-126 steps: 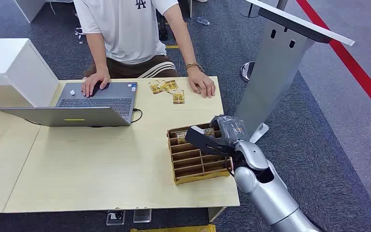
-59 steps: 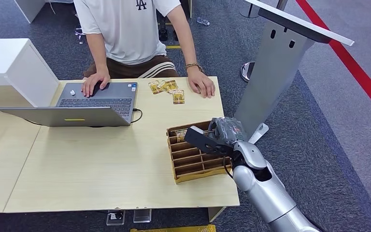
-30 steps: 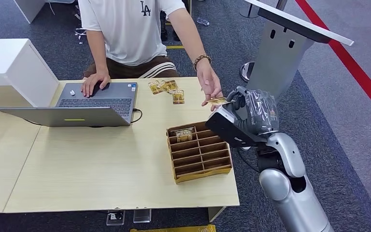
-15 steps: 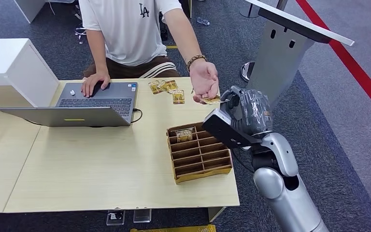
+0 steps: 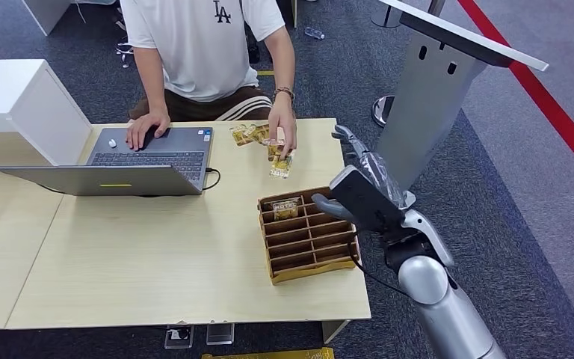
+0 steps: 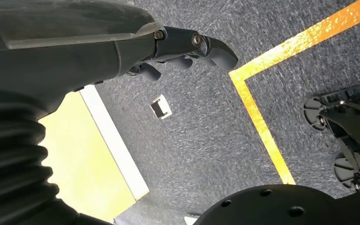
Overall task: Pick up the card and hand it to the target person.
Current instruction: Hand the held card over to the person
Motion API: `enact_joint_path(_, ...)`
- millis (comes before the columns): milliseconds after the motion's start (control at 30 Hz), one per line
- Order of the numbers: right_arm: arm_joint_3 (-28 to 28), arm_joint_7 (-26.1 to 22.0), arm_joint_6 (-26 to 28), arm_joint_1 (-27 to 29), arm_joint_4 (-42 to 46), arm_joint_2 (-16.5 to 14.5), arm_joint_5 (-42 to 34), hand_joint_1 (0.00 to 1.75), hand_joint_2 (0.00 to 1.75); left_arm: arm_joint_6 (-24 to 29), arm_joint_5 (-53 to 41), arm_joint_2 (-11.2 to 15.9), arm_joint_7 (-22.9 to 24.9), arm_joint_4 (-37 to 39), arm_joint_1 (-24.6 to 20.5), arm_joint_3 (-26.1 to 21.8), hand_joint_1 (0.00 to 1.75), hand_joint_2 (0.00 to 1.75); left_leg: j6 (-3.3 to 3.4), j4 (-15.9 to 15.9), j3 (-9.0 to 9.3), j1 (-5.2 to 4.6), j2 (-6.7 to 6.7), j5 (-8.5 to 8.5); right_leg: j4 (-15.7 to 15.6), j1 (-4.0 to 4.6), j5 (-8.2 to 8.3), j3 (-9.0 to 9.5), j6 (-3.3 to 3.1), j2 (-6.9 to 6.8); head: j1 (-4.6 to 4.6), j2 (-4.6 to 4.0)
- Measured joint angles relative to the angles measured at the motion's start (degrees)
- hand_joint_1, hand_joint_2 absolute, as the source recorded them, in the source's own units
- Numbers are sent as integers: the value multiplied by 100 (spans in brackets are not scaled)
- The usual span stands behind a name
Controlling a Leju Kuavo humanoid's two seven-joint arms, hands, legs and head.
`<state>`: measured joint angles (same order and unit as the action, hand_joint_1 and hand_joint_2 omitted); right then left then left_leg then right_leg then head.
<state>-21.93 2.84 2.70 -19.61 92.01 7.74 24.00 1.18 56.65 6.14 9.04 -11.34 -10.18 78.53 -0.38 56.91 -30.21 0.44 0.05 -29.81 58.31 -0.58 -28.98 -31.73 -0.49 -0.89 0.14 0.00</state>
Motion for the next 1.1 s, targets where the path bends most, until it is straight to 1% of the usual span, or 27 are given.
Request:
enact_joint_path(100,101,-107,-224,127,-60,68,-719,0,175,16,13,2,-19,0,30,0,0,0,0,0,0,0,1,-1,-1,0,0,-1,0,0,1,0)
enact_joint_path(200,252,-309,-600,305,-128,154,-1821,0,175,25,32,13,-47,0,71,0,0,0,0,0,-1,0,-1,-2,-2,0,0,-2,0,-1,0,0)
enact_joint_path(267,360,-438,-786,432,-176,226,-2417,0,175,45,35,22,-68,0,102,0,0,0,0,0,-1,0,-1,-3,-3,0,-1,-3,0,-1,-5,0)
enact_joint_path(367,541,-525,-888,638,-242,355,-2964,0,175,88,38,31,-87,0,136,0,0,0,0,0,-1,0,-1,-3,-3,0,-1,-2,0,-1,-5,0)
enact_joint_path(567,930,-518,-934,1015,-308,614,-3418,0,175,126,44,38,-106,0,175,0,0,0,1,0,0,0,0,-3,-6,0,0,-1,1,-1,2,0)
enact_joint_path(733,1172,-478,-1145,1250,-312,758,-3791,0,175,131,44,42,-120,0,184,0,0,0,0,0,0,0,0,-3,-5,0,0,-2,0,0,-3,0)
enact_joint_path(867,1261,-479,-1232,1342,-314,814,-3907,0,175,129,67,46,-122,0,184,0,0,0,0,0,0,0,1,-3,-5,0,0,-1,0,0,-5,0)
enact_joint_path(1100,1299,-483,-1232,1377,-334,830,-3956,0,175,132,98,48,-107,0,186,0,0,0,0,0,-1,0,1,-3,-5,0,0,-1,0,0,0,0)
